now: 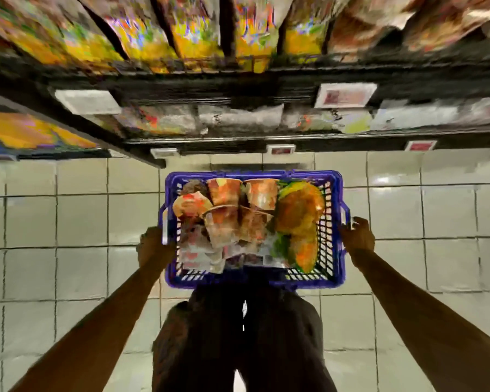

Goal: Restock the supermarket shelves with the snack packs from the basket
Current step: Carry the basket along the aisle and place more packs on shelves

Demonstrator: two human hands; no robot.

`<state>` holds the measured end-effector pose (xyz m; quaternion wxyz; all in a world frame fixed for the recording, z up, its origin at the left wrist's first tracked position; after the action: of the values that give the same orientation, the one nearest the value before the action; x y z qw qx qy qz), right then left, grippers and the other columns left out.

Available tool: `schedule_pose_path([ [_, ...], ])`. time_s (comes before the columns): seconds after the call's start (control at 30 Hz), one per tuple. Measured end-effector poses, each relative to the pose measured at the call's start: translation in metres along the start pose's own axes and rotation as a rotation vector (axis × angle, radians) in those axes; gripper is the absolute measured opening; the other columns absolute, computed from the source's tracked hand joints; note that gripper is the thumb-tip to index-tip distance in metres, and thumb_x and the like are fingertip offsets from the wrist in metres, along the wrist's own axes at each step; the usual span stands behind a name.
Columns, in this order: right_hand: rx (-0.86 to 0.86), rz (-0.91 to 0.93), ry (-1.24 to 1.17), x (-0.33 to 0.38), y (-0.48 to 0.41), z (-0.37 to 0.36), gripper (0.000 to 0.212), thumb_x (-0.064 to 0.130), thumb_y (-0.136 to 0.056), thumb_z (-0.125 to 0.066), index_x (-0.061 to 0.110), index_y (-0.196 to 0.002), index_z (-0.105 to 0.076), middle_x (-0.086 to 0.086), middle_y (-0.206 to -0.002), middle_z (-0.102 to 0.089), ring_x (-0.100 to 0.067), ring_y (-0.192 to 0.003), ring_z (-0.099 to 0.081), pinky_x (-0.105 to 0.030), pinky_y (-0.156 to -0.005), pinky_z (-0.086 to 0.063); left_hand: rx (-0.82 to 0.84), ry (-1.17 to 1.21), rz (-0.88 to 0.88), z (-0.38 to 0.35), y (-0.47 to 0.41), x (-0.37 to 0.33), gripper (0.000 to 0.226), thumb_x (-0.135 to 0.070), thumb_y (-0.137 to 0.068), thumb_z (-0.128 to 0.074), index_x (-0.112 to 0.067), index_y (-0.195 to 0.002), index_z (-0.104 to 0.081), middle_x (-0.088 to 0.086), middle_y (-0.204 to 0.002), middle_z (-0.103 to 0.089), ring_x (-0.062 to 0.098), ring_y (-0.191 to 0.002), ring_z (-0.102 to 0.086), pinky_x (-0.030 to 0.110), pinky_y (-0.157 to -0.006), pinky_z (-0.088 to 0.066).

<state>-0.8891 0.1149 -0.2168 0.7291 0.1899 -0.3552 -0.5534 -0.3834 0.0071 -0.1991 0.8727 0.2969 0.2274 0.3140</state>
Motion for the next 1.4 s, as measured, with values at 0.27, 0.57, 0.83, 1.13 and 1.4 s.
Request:
schedule_pose_path([
  [0.27, -0.026, -0.112, -0.092, -0.031, -0.052, -0.038, 0.03, 0.025, -0.081, -0.076, 0.003, -0.099, -0.066, -0.017, -0.086, -0.067, -0.03, -0.076, -0.061, -0.036, -0.07, -0.048, -0.073, 0.147, 0.151, -0.037, -0.054, 0.017, 0.031, -0.016, -0.081, -0.076, 0.0, -0.105, -0.067, 0.026, -0.102, -0.069, 0.036, -0.086, -0.064, 0.038, -0.075, -0.047],
  [0.57, 0.009, -0.297, -0.275, -0.053, -0.039, -0.026, 0.02, 0.017, -0.078, -0.08, 0.013, -0.092, -0.066, -0.006, -0.073, -0.063, -0.024, -0.071, -0.061, -0.036, -0.068, -0.05, -0.058, 0.177, 0.229, -0.035, -0.047, 0.018, 0.031, -0.022, -0.079, -0.077, -0.004, -0.103, -0.071, 0.019, -0.097, -0.072, 0.036, -0.087, -0.068, 0.045, -0.084, -0.057],
  [0.83, -0.081, -0.432, -0.486, -0.095, 0.079, 0.073, 0.021, 0.012, -0.076, -0.08, 0.013, -0.092, -0.066, -0.004, -0.071, -0.062, -0.017, -0.06, -0.057, -0.027, -0.053, -0.046, -0.099, 0.128, 0.09, 0.044, 0.039, -0.026, 0.024, -0.025, -0.078, -0.078, -0.01, -0.095, -0.071, 0.012, -0.086, -0.068, 0.028, -0.071, -0.059, 0.032, -0.067, -0.046],
  [1.13, -0.318, -0.572, -0.687, -0.146, 0.294, 0.257, 0.031, 0.02, -0.07, -0.08, 0.007, -0.097, -0.072, -0.013, -0.085, -0.07, -0.027, -0.077, -0.067, -0.041, -0.074, -0.059, -0.051, -0.081, -0.319, 0.173, 0.234, -0.164, 0.043, -0.032, -0.074, -0.08, 0.001, -0.101, -0.071, 0.021, -0.091, -0.069, 0.038, -0.078, -0.064, 0.036, -0.068, -0.052],
  [1.4, -0.503, -0.641, -0.957, -0.231, 0.426, 0.343, 0.015, 0.018, -0.074, -0.077, 0.01, -0.079, -0.065, -0.009, -0.071, -0.063, -0.023, -0.062, -0.059, -0.024, -0.052, -0.051, -0.001, -0.171, -0.681, 0.184, 0.395, -0.266, 0.055, -0.036, -0.068, -0.083, -0.001, -0.109, -0.07, 0.028, -0.105, -0.069, 0.039, -0.098, -0.067, 0.048, -0.082, -0.051],
])
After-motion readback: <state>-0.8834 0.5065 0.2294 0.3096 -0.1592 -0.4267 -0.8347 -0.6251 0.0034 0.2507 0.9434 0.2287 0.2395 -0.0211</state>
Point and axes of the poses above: each hand's wrist, its own y-axis away from the middle knuckle, its own z-axis out of the back of the hand, x = y × z, the point moved 9 cm from there along -y, towards the middle knuckle
